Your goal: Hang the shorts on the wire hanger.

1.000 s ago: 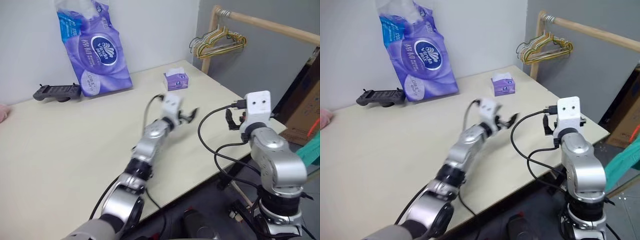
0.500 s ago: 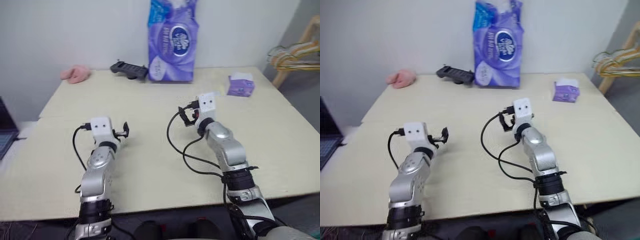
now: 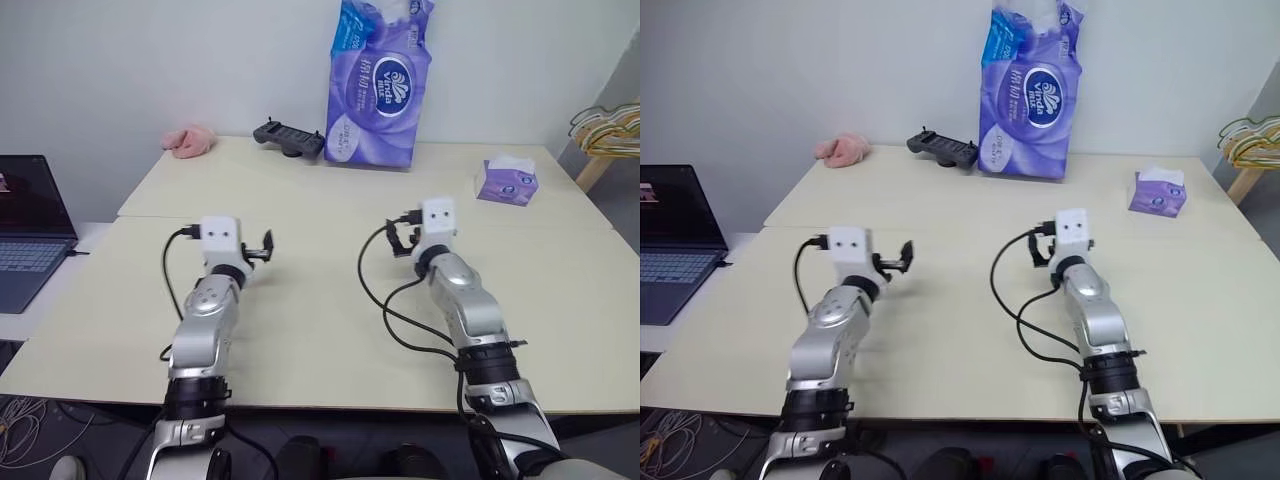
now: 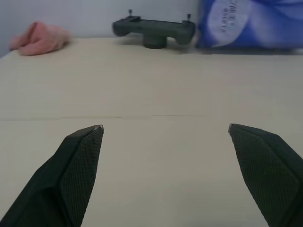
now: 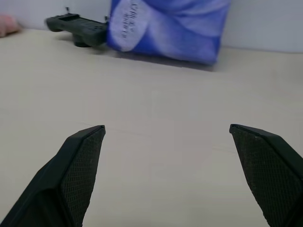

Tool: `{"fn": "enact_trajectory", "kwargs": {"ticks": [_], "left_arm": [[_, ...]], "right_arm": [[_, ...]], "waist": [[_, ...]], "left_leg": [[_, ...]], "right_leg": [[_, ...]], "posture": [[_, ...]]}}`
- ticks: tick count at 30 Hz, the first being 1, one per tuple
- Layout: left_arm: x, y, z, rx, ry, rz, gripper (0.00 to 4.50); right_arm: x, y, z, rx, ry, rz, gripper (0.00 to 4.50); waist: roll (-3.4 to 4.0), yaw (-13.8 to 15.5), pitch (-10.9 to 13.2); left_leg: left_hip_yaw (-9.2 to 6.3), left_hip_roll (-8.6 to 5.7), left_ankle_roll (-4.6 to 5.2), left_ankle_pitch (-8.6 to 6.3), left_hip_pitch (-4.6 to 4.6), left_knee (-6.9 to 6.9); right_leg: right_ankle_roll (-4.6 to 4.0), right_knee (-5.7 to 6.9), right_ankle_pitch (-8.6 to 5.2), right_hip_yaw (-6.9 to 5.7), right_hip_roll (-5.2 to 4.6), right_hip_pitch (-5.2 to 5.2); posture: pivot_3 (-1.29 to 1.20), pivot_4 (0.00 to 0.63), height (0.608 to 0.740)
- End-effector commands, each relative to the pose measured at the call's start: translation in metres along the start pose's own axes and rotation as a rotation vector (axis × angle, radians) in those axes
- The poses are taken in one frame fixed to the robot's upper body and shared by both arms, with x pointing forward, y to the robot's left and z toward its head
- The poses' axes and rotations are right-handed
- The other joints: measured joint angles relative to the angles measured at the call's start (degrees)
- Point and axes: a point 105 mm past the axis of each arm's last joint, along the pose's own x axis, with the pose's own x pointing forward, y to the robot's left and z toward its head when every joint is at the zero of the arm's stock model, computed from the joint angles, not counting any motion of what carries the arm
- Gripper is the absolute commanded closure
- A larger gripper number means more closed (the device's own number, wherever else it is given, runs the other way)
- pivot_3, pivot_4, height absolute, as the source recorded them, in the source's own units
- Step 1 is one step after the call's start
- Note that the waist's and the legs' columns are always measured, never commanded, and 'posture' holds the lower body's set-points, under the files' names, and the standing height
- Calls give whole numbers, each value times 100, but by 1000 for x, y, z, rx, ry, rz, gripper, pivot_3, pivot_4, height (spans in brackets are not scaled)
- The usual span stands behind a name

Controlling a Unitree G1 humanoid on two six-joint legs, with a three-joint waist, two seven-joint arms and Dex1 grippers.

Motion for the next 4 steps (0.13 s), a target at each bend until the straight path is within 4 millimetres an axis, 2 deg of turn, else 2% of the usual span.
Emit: {"fn": "enact_trajectory", "kwargs": {"ticks": [1,4], "left_arm": [[13,-12,15,18,-58,-60,0],[20,-17,16,-3,-61,-74,0]], "right_arm": [[-5,-27,12,9,-40,-108,13],[-8,-31,15,-1,-48,-116,13]], "waist": [[1,-40,0],[0,-126,0]], "left_leg": [[1,0,0,1,0,0],[6,1,-12,8,-2,0]], "right_leg": [[-1,0,1,1,1,0],[-2,-2,2,6,2,-2]], "posture": [[171,45,740],[162,44,740]]}}
